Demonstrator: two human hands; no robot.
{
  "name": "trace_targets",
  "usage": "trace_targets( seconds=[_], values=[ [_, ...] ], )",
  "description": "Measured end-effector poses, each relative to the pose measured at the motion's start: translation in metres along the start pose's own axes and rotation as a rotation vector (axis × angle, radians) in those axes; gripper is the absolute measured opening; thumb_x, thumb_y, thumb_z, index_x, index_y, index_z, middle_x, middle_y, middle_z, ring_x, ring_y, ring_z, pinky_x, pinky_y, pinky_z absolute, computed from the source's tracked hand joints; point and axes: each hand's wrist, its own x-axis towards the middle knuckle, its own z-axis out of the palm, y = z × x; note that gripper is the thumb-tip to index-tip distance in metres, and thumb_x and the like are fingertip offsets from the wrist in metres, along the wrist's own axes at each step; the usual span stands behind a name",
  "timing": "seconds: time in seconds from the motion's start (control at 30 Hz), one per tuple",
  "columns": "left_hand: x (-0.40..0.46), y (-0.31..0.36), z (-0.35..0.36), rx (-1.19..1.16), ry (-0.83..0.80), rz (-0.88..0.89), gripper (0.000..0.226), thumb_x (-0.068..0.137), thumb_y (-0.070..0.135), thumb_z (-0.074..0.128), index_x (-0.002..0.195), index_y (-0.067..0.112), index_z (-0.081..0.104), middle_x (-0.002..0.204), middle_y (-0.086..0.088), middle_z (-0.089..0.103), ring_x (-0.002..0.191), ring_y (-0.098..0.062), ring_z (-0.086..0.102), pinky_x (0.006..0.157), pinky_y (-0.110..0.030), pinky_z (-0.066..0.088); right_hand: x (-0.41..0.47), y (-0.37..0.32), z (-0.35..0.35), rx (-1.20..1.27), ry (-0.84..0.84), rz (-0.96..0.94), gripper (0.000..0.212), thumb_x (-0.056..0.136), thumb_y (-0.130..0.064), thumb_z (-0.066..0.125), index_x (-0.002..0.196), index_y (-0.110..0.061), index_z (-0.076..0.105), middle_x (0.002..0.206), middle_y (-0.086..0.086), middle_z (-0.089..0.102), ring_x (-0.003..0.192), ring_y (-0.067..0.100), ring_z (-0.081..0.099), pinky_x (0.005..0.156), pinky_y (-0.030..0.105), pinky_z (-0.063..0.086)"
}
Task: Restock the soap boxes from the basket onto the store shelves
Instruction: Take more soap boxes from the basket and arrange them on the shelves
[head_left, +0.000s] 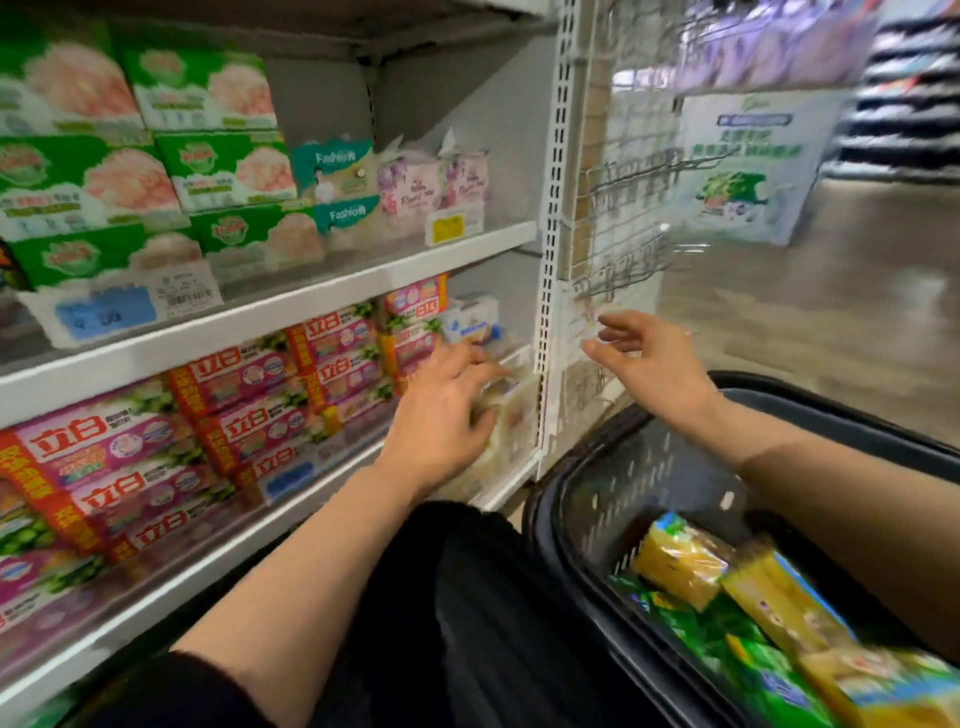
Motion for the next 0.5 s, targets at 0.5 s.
trace_targets(
  seconds=[0.5],
  values=[
    [0.071, 0.131, 0.121, -0.105, -0.513, 0.363, 0.055, 0.08, 0.022, 0.073, 0.132, 0.013, 0.056, 0.125, -0.006, 0.052, 0.122, -0.021, 0.041, 0.103, -0.028, 0.03, -0.083, 0.132, -0.108, -0.198, -0.011, 0.333, 0.046, 0.079, -0.02, 0.078, 0.119, -0.008, 0.062, 0.108, 0.007, 0.068, 0.094, 0.017, 0.064, 0.088, 0.029, 0.05]
  ],
)
